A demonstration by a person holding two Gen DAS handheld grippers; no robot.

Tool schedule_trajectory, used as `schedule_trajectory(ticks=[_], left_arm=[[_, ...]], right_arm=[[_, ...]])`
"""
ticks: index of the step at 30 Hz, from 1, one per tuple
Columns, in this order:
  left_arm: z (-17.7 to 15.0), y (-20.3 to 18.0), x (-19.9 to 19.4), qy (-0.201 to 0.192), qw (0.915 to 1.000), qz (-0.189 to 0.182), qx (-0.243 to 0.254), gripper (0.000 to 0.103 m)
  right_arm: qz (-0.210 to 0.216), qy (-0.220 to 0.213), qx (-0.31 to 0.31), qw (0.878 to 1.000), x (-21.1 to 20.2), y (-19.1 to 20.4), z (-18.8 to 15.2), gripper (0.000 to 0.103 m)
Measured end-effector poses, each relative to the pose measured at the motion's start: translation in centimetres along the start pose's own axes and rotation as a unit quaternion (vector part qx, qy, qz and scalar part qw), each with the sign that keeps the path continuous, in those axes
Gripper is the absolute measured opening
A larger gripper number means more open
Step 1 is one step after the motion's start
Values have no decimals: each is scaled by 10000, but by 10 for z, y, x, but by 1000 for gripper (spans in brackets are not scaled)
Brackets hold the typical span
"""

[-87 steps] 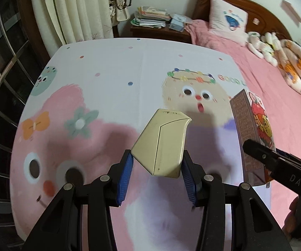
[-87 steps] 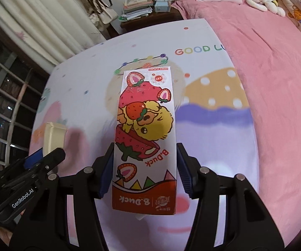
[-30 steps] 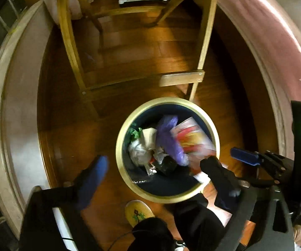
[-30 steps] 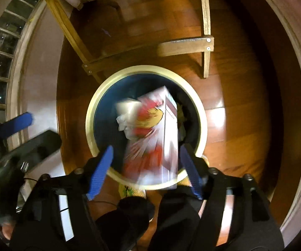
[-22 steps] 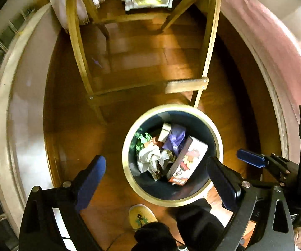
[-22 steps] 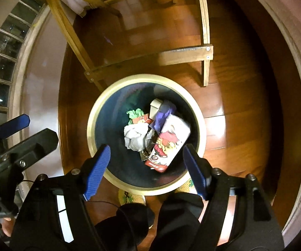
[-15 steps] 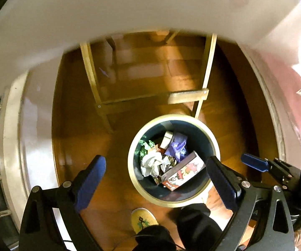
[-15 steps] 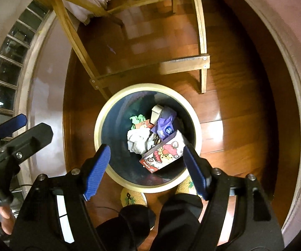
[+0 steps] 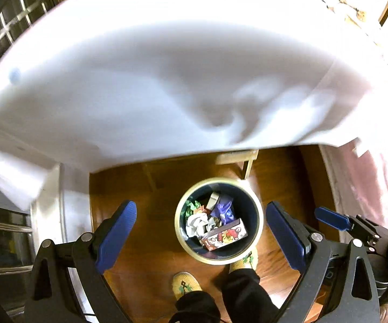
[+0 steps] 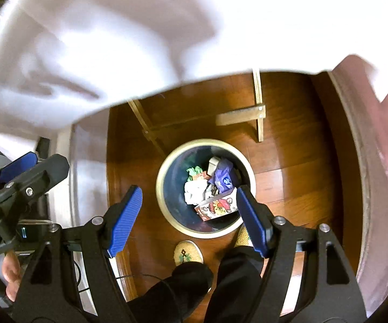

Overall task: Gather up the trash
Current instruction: 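Raise both tools back toward the table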

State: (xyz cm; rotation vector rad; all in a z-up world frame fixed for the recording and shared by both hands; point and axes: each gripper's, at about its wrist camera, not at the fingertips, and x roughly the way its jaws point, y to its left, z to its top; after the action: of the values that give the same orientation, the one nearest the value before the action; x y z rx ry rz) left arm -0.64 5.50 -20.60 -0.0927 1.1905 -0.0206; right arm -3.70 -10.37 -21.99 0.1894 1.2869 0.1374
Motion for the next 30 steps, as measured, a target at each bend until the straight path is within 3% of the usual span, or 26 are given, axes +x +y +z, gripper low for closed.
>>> schedule_trajectory(ticks=[17,30], left_arm=[[72,0,-189,-794,9967,93,-154,98],[101,-6,-275,-1127,9929,267,-276,98]], right_arm=[[76,-790,-405,9960,-186,59,66,70],[-71,-1372,-674,9882,-295,92,98,70]])
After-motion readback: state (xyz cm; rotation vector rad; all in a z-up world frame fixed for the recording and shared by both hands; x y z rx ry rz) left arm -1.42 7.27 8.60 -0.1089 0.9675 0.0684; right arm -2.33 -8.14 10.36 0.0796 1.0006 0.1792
